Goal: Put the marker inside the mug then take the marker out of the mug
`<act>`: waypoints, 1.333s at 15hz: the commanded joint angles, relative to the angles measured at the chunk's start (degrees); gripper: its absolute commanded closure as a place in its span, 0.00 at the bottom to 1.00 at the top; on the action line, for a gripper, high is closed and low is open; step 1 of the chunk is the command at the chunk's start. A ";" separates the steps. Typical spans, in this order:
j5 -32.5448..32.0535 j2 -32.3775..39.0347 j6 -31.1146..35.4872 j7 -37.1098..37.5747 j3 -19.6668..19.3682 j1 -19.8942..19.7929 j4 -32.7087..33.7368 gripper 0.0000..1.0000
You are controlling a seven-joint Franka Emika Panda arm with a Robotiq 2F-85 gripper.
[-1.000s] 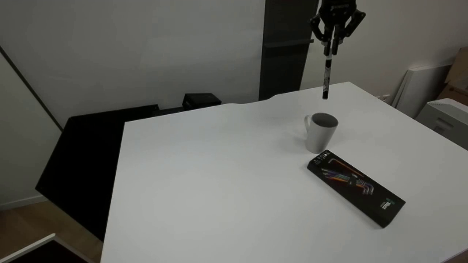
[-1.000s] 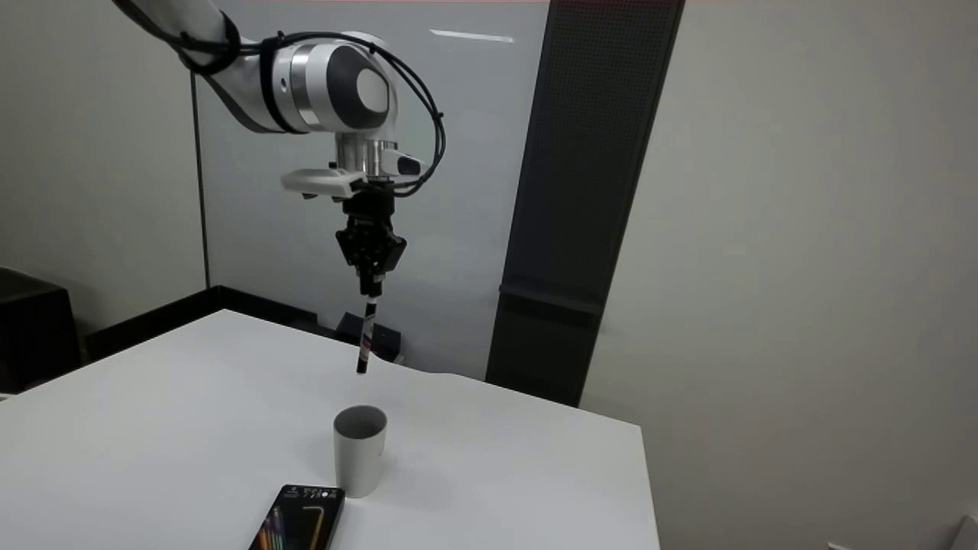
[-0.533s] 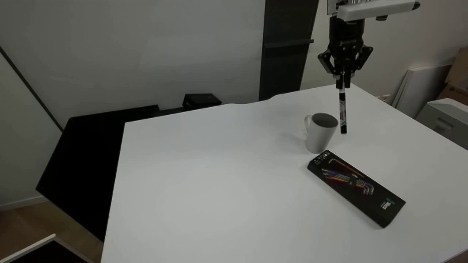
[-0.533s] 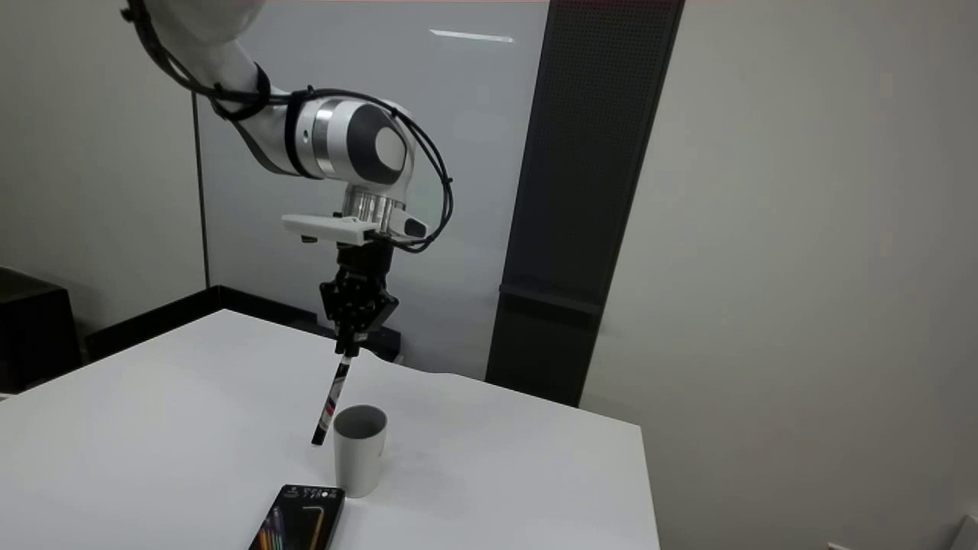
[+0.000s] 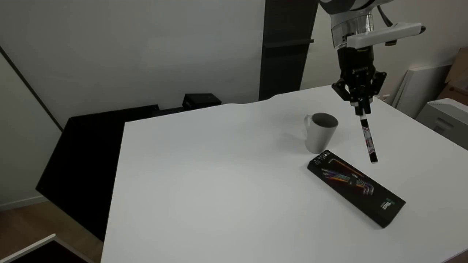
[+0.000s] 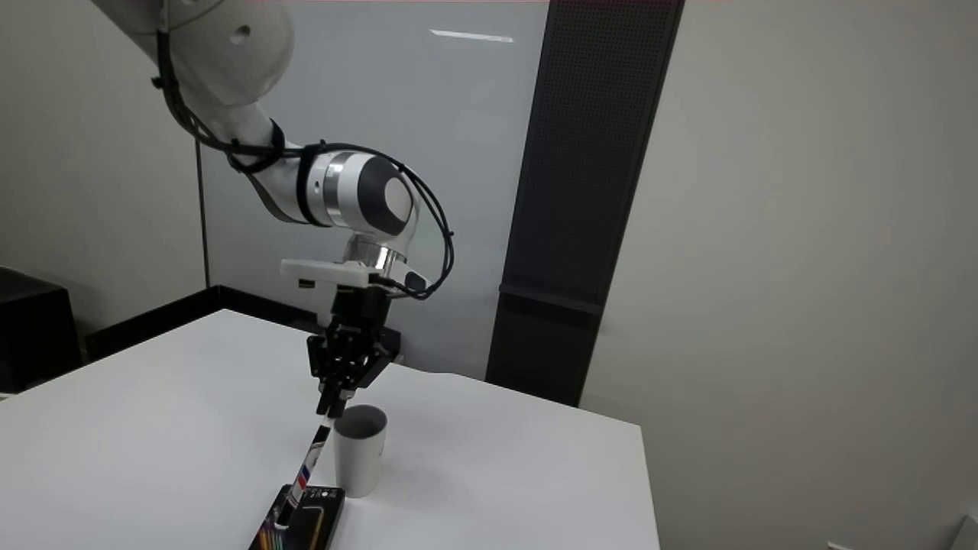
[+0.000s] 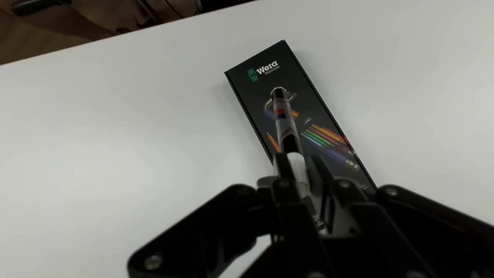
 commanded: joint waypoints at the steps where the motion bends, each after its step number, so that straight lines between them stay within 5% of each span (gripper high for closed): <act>1: -1.12 2.57 -0.66 -1.74 0.09 -0.91 1.25 0.93; 9: -1.19 8.76 1.93 -3.33 0.27 -1.24 2.67 0.93; 20: -10.58 12.86 6.10 -3.77 -0.12 4.23 7.25 0.93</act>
